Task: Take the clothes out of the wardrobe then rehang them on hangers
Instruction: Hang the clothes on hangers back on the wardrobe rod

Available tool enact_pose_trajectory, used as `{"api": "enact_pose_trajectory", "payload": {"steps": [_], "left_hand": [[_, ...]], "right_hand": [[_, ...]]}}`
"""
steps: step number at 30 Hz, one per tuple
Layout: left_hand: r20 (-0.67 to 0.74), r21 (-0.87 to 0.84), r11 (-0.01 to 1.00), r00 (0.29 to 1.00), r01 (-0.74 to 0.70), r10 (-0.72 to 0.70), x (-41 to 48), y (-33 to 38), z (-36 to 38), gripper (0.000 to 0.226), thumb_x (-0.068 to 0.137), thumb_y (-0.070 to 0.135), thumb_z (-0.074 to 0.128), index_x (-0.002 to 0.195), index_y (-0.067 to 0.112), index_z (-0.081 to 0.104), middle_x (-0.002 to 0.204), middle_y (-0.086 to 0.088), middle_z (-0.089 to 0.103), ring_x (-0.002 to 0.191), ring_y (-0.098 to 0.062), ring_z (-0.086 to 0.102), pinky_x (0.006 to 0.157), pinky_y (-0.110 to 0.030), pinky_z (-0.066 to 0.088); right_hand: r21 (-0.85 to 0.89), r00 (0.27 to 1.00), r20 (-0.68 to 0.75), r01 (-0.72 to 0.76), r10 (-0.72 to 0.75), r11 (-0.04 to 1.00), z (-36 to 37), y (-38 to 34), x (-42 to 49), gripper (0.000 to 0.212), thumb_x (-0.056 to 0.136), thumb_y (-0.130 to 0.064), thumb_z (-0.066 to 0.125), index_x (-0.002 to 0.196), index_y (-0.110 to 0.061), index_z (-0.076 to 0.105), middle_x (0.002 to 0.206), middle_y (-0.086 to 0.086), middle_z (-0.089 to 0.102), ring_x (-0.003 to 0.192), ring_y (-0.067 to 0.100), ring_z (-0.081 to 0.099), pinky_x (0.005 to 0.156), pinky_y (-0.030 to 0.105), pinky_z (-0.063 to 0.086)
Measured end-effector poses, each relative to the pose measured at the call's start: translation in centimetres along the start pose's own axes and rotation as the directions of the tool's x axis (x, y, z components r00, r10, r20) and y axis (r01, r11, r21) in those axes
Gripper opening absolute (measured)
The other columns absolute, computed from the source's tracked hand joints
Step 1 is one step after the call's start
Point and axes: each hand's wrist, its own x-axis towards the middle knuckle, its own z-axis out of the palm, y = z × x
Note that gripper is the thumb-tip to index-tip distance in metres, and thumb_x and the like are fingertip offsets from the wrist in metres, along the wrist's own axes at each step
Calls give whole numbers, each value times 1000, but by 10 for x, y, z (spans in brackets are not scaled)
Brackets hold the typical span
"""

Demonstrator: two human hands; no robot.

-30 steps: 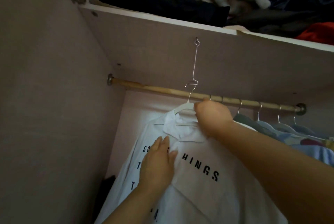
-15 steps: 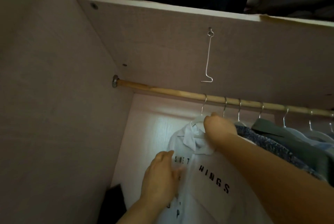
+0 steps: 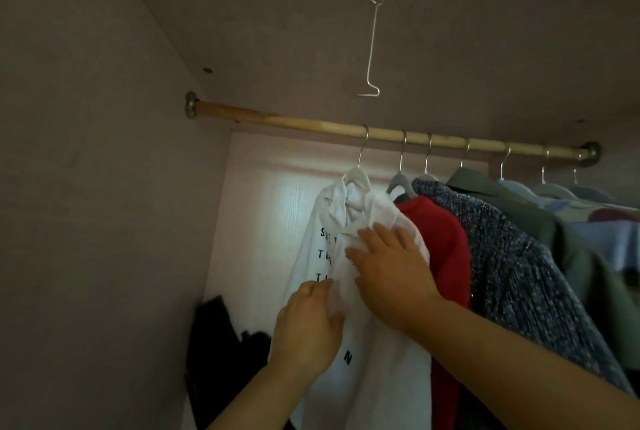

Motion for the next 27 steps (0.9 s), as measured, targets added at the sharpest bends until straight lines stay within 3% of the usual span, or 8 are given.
{"api": "enact_pose_trajectory", "payload": {"steps": [2, 4, 11, 13, 14, 17, 24, 27], "left_hand": [[31, -5, 1000, 999, 8, -8, -11, 1, 3, 53, 96, 33, 46, 145, 24, 27, 145, 6, 35, 129, -10, 36, 107, -22, 29], [60, -5, 1000, 998, 16, -15, -24, 2, 4, 52, 96, 33, 47, 144, 24, 29, 143, 5, 37, 128, -10, 38, 107, -24, 31], [195, 95, 995, 980, 29, -48, -89, 17, -7, 40, 95, 31, 47, 133, 18, 44, 131, -1, 47, 115, -16, 48, 96, -29, 42], [249, 160, 987, 967, 23, -63, -112, 23, -13, 40, 96, 32, 45, 133, 17, 45, 130, -3, 48, 114, -17, 49, 95, -32, 44], [273, 187, 982, 960, 16, -68, -125, 27, -15, 40, 96, 32, 45, 132, 16, 45, 130, -4, 48, 114, -18, 50, 94, -32, 44], [353, 246, 969, 932, -8, -82, -172, 41, -22, 39, 96, 33, 44, 131, 13, 47, 129, -5, 49, 113, -18, 51, 92, -32, 46], [569, 273, 961, 813, -47, -122, -327, 99, -41, 40, 97, 34, 45, 131, 14, 47, 133, -5, 46, 120, -20, 47, 99, -32, 40], [545, 229, 948, 836, -220, 62, -387, 130, -57, 30, 92, 28, 55, 113, 9, 64, 116, 0, 60, 109, -10, 57, 94, -19, 39]], "right_hand": [[24, 999, -40, 26, -25, 999, 4, -8, -24, 47, 78, -34, 68, 122, -20, 60, 129, 12, 52, 124, 32, 44, 107, 48, 29], [80, 996, -84, 14, -7, 997, 10, -11, -49, 47, 48, -36, 86, 91, -21, 73, 96, 7, 68, 92, 26, 64, 86, 42, 50], [218, 1000, -2, 20, -20, 976, 5, -26, -144, 51, 38, -37, 88, 86, -26, 72, 83, -4, 68, 73, 14, 66, 69, 29, 55], [262, 995, 86, 20, -44, 965, -6, -32, -175, 48, 50, -34, 84, 94, -24, 70, 87, -2, 64, 79, 19, 65, 72, 32, 53], [282, 985, 158, 17, -64, 959, -15, -35, -191, 46, 65, -33, 78, 108, -23, 66, 99, 1, 62, 91, 23, 62, 82, 36, 50], [316, 954, 293, -38, -60, 948, -31, -38, -245, 48, 94, -34, 46, 140, -24, 37, 134, 2, 42, 125, 21, 39, 105, 31, 28], [404, 868, 497, -229, -3, 885, -80, -40, -397, 45, 95, -35, 43, 139, -24, 39, 136, 0, 43, 124, 16, 42, 99, 22, 32], [418, 780, 626, -331, -4, 846, -110, -42, -468, 42, 96, -37, 42, 135, -22, 43, 135, 0, 43, 123, 14, 42, 98, 20, 30]]}}
